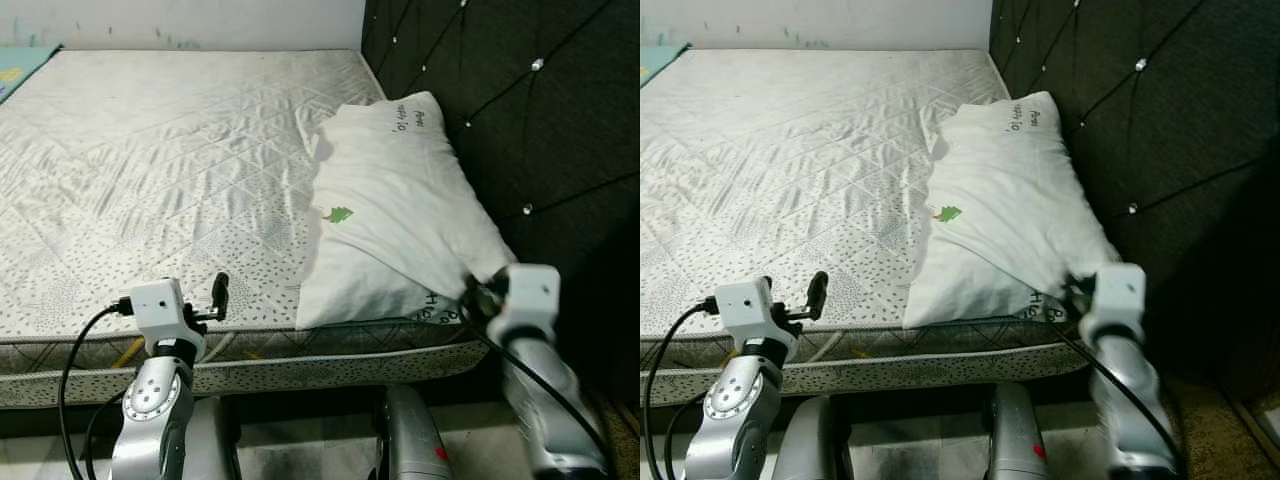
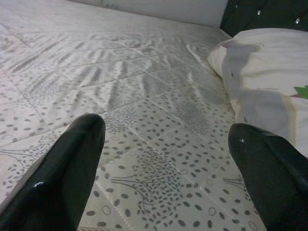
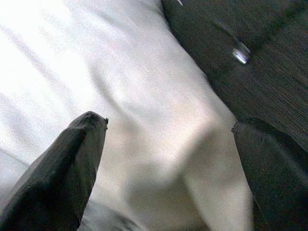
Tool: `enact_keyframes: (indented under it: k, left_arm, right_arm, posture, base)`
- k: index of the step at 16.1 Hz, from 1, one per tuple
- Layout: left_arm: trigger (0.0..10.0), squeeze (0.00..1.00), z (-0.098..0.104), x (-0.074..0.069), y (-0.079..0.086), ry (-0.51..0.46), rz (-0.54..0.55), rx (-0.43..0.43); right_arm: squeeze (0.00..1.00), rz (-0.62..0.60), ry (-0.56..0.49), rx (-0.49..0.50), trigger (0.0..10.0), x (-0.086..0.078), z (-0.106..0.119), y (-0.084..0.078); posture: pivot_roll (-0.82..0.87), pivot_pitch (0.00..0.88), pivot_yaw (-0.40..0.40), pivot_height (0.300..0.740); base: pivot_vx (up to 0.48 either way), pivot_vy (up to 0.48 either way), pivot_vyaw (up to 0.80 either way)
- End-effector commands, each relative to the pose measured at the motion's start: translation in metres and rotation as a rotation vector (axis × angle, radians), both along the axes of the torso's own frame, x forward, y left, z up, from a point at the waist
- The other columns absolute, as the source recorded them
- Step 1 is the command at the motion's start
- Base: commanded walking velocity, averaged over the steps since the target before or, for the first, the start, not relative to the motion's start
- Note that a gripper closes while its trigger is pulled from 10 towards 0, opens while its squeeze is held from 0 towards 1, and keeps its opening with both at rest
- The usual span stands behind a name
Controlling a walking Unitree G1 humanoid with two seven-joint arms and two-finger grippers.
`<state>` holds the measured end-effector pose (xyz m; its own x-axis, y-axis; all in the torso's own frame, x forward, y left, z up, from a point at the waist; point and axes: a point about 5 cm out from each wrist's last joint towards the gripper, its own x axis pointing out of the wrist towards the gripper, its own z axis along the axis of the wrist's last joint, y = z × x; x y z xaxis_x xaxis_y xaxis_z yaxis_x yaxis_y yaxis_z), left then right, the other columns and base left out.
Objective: Clean up the room
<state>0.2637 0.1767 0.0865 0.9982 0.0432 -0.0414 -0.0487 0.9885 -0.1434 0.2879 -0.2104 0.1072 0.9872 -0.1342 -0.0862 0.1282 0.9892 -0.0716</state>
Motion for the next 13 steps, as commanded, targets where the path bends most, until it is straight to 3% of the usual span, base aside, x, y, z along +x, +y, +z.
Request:
enact_keyframes:
  k: [1,2,5,7,13]
  left_arm:
    - [10.0,0.00,0.003,0.001,0.003,-0.014,0.012,0.010]
    - [10.0,0.00,0.005,0.003,0.004,-0.024,0.012,0.009]
    - [10.0,0.00,0.008,0.010,0.002,-0.036,-0.001,0.011]
    - [10.0,0.00,0.010,0.014,0.001,-0.043,-0.002,0.012]
    - [10.0,0.00,0.018,0.030,0.004,-0.086,0.015,0.007]
  right_arm:
    - [0.00,0.028,-0.041,0.022,10.0,0.001,0.008,0.004]
    - [0.00,0.103,-0.065,0.078,10.0,0.002,0.011,0.020]
    - [0.00,0.248,-0.126,0.158,10.0,0.005,0.020,0.047]
    - [0.00,0.298,-0.157,0.181,10.0,0.009,0.026,0.056]
    - [0.00,0.359,-0.231,0.232,10.0,0.030,0.045,0.070]
  posture:
    - [-0.08,0.004,0.002,0.544]
    - [-0.08,0.000,0.009,0.544]
    - [-0.08,0.000,0.016,0.544]
    - [-0.08,0.000,0.018,0.544]
    - [-0.08,0.000,0.020,0.607]
  base:
    - [0.000,0.000,0.00]
    - [0.000,0.000,0.00]
    - [0.000,0.000,0.00]
    - [0.000,0.000,0.00]
    - [0.000,0.000,0.00]
